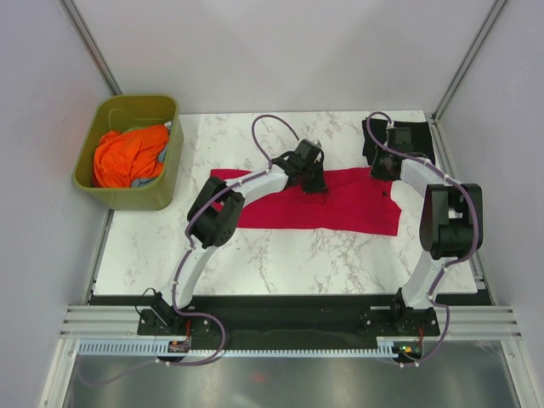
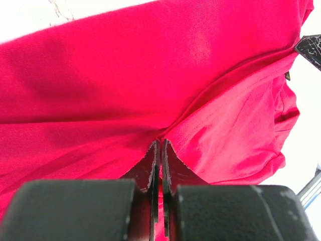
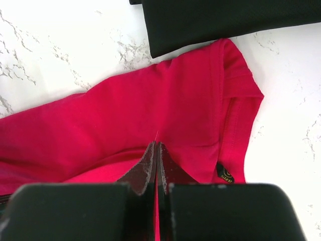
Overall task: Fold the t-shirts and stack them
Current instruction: Fold the tshirt
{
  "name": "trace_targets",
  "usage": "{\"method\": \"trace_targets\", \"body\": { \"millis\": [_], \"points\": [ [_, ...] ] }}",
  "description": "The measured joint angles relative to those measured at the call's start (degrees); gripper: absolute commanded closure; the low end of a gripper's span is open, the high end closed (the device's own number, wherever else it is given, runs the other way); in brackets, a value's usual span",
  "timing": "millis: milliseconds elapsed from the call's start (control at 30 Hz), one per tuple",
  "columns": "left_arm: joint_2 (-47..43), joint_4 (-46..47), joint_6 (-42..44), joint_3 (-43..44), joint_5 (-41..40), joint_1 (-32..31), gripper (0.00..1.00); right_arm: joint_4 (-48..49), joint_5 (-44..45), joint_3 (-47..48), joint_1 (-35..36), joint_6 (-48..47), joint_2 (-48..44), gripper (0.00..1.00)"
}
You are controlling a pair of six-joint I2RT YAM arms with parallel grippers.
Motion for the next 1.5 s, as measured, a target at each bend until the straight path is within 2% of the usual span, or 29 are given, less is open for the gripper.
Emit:
{"method": "trace_targets", "body": {
  "millis": [700,1433,1500],
  "points": [
    [0.0,0.0,-3.1,-1.1,-0.9,0.0,0.98,3.5,-0.1,0.1,3.3,-2.4,-0.2,1.0],
    [-2.1,0.0,-7.7,-4.8,-9.0,-0.3,0.98,10.8,2.0,0.3,4.6,-4.9,0.7,1.0],
    [-2.1,0.0,-7.7,-4.8,-9.2,-0.3,0.93,10.6,2.4,0.5,4.6,-4.8,1.0,1.0]
  ]
}}
